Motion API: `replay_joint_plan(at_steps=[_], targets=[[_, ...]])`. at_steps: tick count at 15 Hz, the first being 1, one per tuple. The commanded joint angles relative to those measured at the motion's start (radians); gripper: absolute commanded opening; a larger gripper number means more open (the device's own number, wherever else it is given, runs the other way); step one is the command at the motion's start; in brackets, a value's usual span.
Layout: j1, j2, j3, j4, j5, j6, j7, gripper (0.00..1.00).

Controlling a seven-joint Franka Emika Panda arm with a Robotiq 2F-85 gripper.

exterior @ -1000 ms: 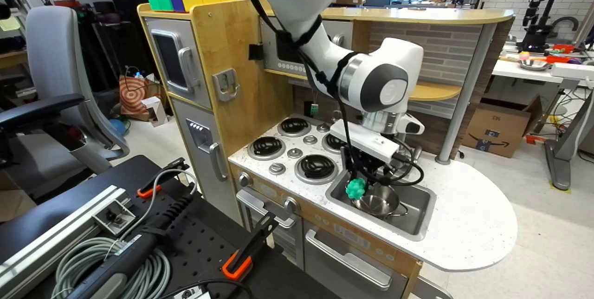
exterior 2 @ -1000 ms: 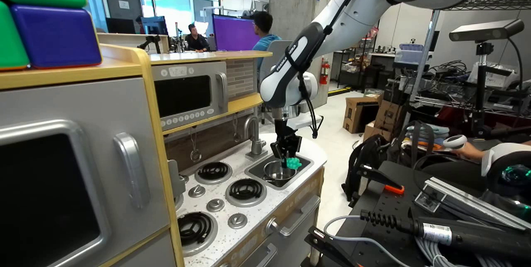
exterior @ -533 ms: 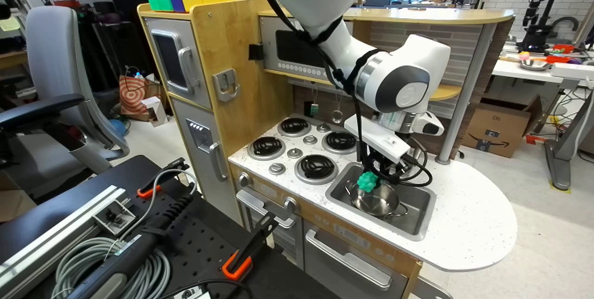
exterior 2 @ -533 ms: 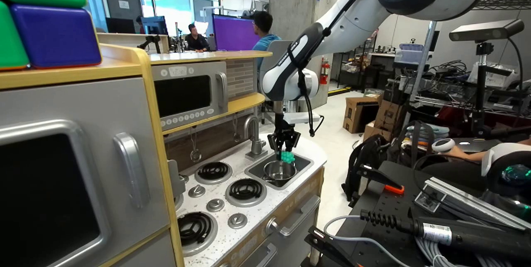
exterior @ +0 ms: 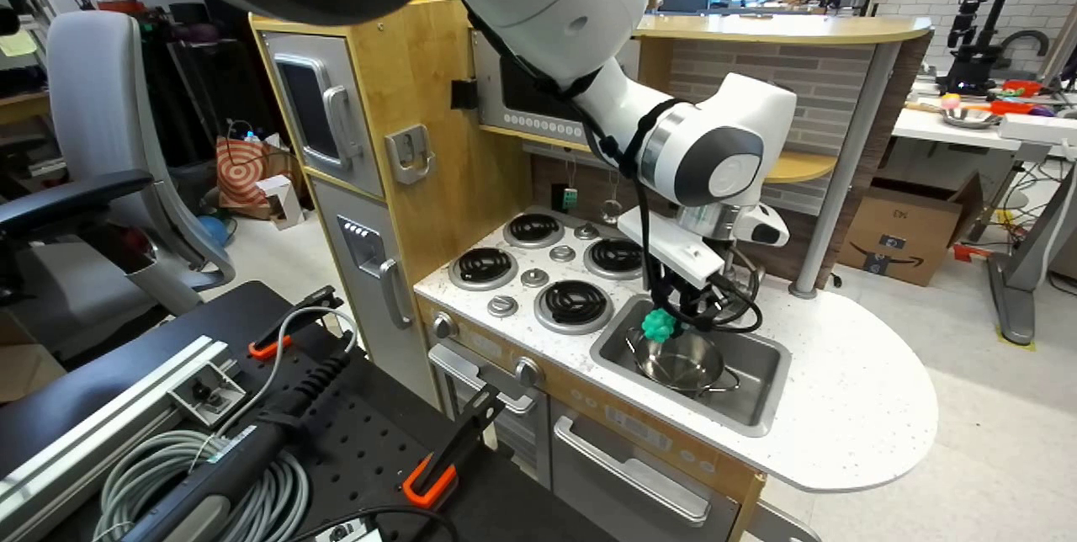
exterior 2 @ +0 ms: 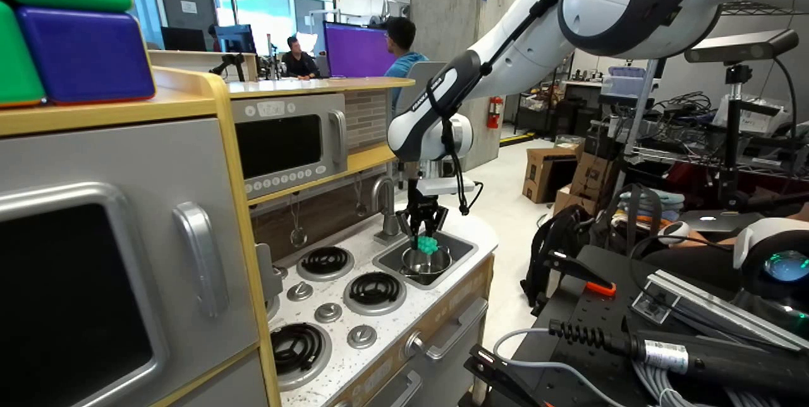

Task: Put the green toy in the pot

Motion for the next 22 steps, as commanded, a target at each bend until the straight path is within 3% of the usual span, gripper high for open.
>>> replay_joint_plan(at_steps=[1,9,10,11,14,15,16,18,20,22], targets=[[0.003,0.092,-0.026,0.147,0.006,-0.087,0.057,0.14],[0.007,0.169,-0.049,0.27,-0.008,-0.165,0.108,0.14],[0.008,0.174,-0.05,0.28,-0.01,-0.171,0.109,0.26],[0.011,0.181,-0.051,0.292,-0.014,-0.177,0.108,0.14],[0.015,0.201,-0.056,0.329,-0.019,-0.202,0.118,0.14],[0.014,0.204,-0.054,0.336,-0.017,-0.208,0.118,0.64],[0.011,0.207,-0.05,0.344,-0.015,-0.214,0.114,0.66],[0.006,0.209,-0.04,0.358,-0.011,-0.221,0.094,0.79],[0.004,0.161,-0.019,0.293,0.0,-0.169,0.058,0.94],[0.005,0.114,0.007,0.23,0.006,-0.119,-0.001,1.0]])
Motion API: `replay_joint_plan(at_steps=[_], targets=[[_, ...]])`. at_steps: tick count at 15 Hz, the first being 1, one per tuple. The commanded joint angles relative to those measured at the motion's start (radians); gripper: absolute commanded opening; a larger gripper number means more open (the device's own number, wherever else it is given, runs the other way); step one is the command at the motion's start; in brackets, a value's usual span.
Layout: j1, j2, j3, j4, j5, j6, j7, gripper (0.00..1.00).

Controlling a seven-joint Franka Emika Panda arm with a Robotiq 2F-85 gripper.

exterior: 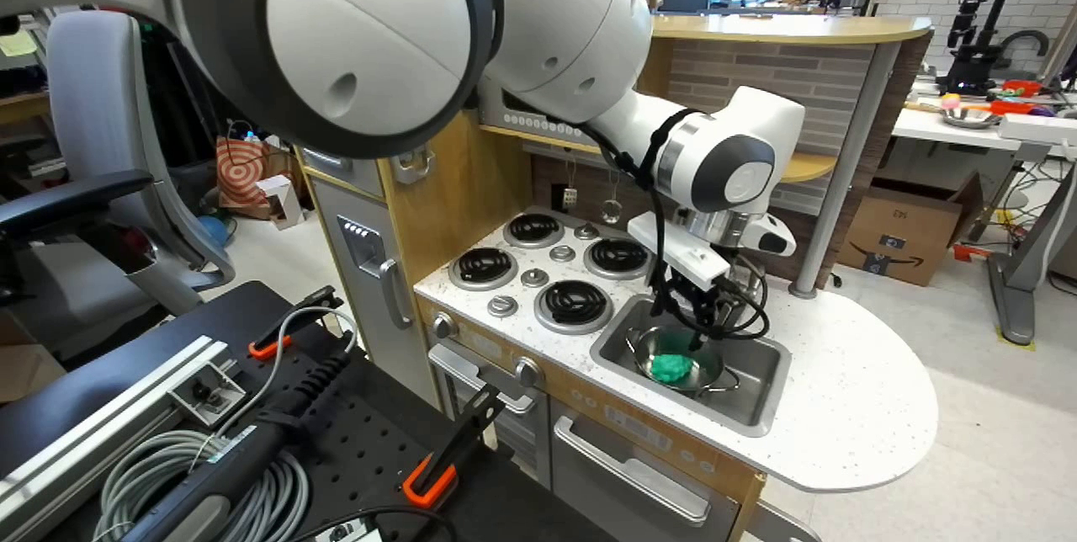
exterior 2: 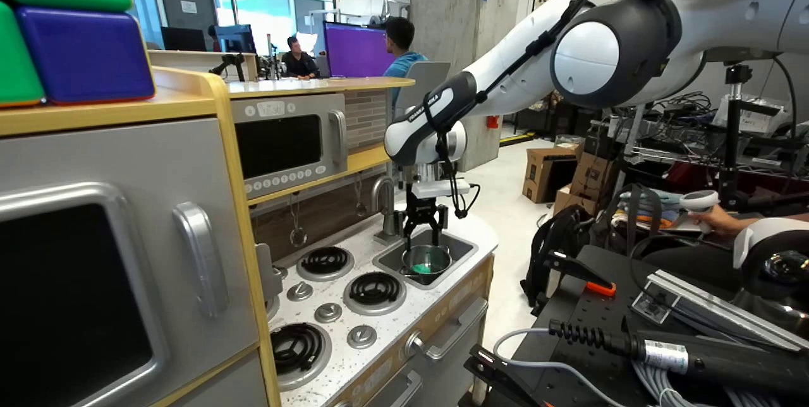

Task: Put the green toy in the pot

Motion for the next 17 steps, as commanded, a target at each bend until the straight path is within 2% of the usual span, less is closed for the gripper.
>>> replay_joint_plan(at_steps=[1,5,9,12,13,17], targets=[[0.001,-0.077,0.046,-0.09,0.008,0.078,-0.105,1.0],[-0.017,-0.217,0.108,-0.279,0.012,0.229,-0.26,1.0],[-0.066,-0.342,0.16,-0.459,0.023,0.345,-0.388,1.0],[-0.09,-0.436,0.191,-0.578,0.024,0.364,-0.481,1.0],[-0.054,-0.327,0.152,-0.42,0.012,0.326,-0.411,1.0],[-0.061,-0.4,0.16,-0.517,0.013,0.327,-0.452,1.0]])
